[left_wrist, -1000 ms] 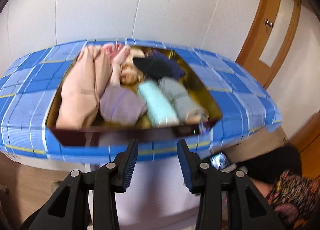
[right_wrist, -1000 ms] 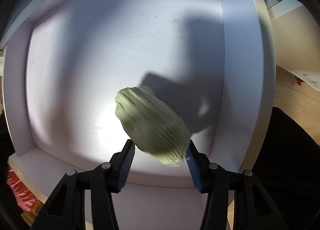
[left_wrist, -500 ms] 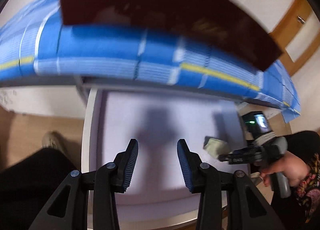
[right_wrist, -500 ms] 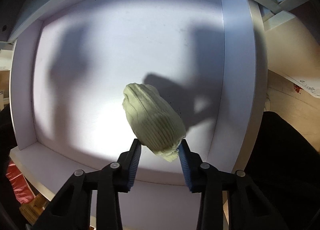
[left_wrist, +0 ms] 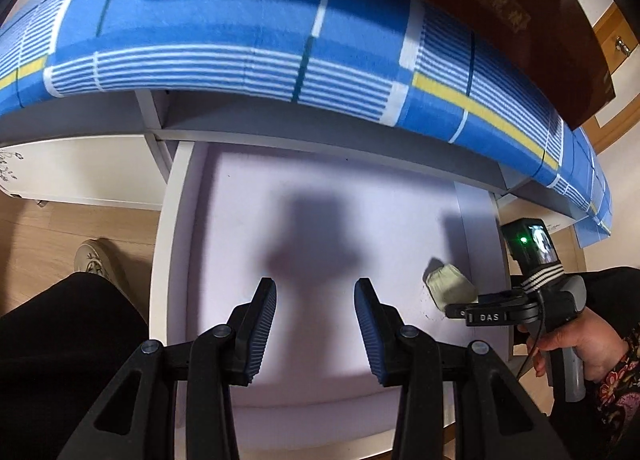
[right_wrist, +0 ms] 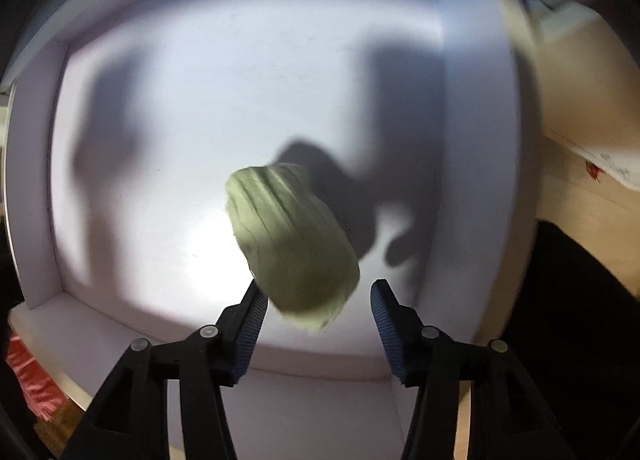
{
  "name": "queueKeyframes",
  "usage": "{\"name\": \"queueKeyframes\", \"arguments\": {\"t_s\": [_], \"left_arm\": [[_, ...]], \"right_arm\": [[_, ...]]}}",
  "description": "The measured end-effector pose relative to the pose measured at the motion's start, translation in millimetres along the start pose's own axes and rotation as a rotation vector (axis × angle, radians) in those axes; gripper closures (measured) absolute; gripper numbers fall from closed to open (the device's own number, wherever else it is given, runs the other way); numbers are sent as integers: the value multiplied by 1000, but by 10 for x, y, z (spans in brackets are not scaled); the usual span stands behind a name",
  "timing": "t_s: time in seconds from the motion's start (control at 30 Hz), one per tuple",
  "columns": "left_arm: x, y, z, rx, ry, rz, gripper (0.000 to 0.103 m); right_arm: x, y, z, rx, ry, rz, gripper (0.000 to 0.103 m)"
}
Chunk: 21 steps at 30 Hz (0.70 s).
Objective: Organize soft objects
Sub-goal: 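Lift the pale green beanie out of the drawer with the right tool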
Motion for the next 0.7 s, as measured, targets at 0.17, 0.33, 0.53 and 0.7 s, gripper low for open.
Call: {"name": "queueKeyframes", "arguments": {"t_s": [0.17,0.33,0.53,0.7], "left_arm": [[41,20,-85,24,-11,11,63],[97,3,-132,35,-22,33,63],[124,-9,-186,42,-24,42,63],[118,-10,-198,42,-24,42,63]], "right_arm": [[78,-51,-21,6,14,53,56],[78,-22,78,-1,3,48,58],[225,42,307,-49,33,79,58],[383,82,692,-130,-21,91,58]]}}
Point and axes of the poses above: each gripper's, at about its wrist camera, not at the fingertips, and z roughly against the way its jaws point, x to its left, y to its underside, the point moved 10 cm from there along -z, roughly the way its jaws point, and after that the axes turned 9 degrees about z, right-handed, at the moved point
